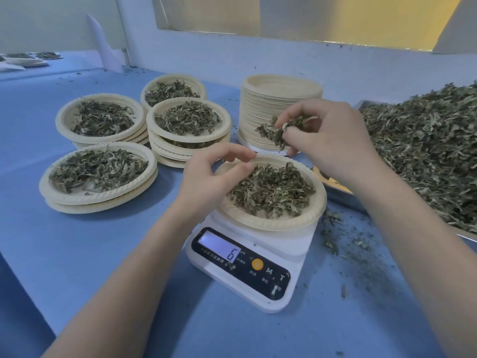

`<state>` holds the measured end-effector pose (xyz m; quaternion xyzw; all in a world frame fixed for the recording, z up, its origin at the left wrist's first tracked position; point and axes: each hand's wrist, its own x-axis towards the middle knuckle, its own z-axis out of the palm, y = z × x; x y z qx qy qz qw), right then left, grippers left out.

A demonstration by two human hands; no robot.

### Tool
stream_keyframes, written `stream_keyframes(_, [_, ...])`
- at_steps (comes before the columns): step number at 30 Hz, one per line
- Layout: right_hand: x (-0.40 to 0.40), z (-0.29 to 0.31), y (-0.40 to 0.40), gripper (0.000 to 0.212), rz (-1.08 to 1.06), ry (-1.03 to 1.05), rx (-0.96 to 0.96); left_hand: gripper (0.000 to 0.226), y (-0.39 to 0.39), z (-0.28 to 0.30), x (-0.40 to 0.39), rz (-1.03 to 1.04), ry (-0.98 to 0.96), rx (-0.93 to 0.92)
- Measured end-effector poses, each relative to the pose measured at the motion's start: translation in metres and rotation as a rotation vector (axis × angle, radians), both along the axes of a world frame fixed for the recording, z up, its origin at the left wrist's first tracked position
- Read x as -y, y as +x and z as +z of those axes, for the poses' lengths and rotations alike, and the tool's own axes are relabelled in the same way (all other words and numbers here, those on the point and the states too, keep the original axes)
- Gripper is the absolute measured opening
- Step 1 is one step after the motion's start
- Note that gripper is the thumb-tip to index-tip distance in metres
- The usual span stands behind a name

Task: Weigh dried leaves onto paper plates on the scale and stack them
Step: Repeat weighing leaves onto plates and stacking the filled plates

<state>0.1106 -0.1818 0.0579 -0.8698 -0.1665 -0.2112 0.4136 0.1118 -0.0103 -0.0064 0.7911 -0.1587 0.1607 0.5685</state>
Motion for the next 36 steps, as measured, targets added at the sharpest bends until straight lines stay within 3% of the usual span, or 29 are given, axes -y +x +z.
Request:
stream_keyframes(4, [-0.001, -0.002, 0.001, 0.022, 0.018, -0.06, -0.038, 0.019, 0.002, -0.001, -0.002, -0.009, -0.047, -0.009])
stream_keyframes(12, [-0.003, -0.004, 0.002, 0.024, 0.055, -0.137, -0.082, 0.016, 0.005, -0.002, -0.002, -0.008, -0.085, 0.002])
stream_keyframes(36, [0.004, -0.005, 0.01, 0.009, 0.131, -0.041, -0.08, 0.023, 0.008, -0.004, -0.006, -0.033, -0.095, 0.023])
